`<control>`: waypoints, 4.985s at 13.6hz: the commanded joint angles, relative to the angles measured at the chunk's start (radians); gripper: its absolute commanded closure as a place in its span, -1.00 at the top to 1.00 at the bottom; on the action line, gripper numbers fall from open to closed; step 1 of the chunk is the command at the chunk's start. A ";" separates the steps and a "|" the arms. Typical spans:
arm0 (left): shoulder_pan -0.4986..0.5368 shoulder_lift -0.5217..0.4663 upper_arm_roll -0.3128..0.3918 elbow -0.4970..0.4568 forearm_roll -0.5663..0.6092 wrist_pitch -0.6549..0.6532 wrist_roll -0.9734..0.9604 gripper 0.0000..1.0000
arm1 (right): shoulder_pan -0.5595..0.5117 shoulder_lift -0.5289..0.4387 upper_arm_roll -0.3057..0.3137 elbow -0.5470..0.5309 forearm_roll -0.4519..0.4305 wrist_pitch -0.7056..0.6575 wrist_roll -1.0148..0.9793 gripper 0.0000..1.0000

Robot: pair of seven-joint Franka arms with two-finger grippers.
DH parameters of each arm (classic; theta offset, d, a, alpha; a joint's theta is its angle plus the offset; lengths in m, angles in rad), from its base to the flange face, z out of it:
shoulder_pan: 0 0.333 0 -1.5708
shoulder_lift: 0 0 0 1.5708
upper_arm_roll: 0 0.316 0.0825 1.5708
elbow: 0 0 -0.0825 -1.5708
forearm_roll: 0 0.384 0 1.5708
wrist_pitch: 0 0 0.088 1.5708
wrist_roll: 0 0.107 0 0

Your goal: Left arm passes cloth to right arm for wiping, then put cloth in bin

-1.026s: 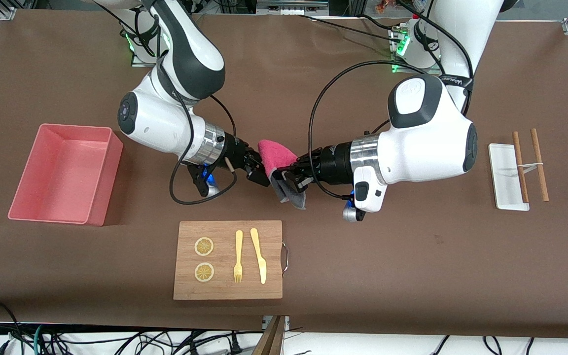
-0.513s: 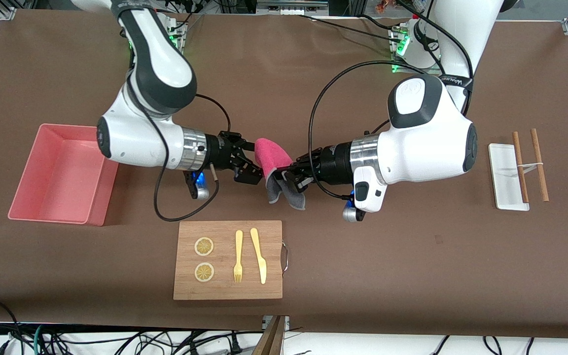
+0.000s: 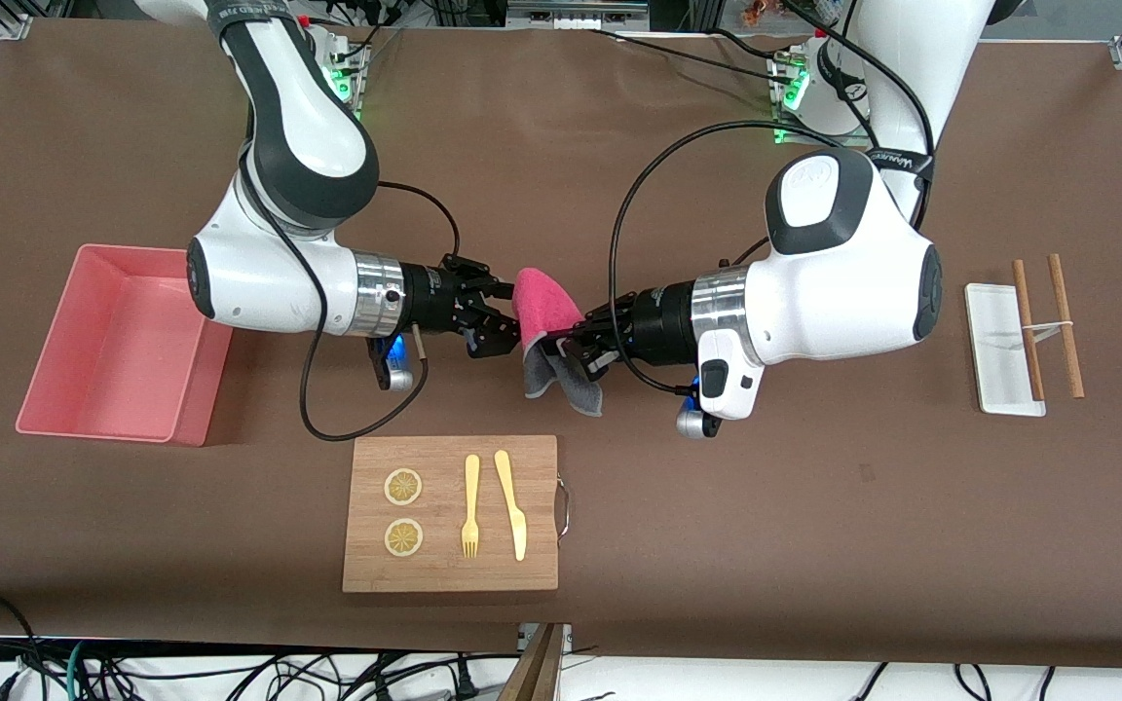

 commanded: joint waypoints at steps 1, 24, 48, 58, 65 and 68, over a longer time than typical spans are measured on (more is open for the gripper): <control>-0.001 0.005 0.004 0.006 0.004 0.007 0.011 -1.00 | -0.003 -0.006 0.003 -0.003 0.054 -0.011 0.038 -0.37; 0.253 -0.035 0.013 0.005 0.126 -0.390 0.283 1.00 | 0.056 0.098 0.003 -0.012 -0.449 -0.205 -0.151 -1.00; 0.375 -0.659 -0.016 -0.571 1.036 -0.358 0.811 1.00 | -0.141 0.216 -0.130 -0.021 -0.960 -0.283 -0.855 -1.00; 0.324 -0.700 0.033 -0.603 0.952 -0.365 0.948 1.00 | 0.009 0.227 -0.124 -0.013 -0.873 -0.179 -0.599 -1.00; 0.327 -0.641 0.033 -0.505 0.975 -0.426 0.972 1.00 | 0.176 0.251 -0.104 -0.012 -0.773 -0.005 -0.259 -1.00; 0.344 -0.638 0.033 -0.499 0.970 -0.426 1.015 1.00 | 0.179 0.254 -0.035 -0.010 -0.681 0.093 -0.153 -1.00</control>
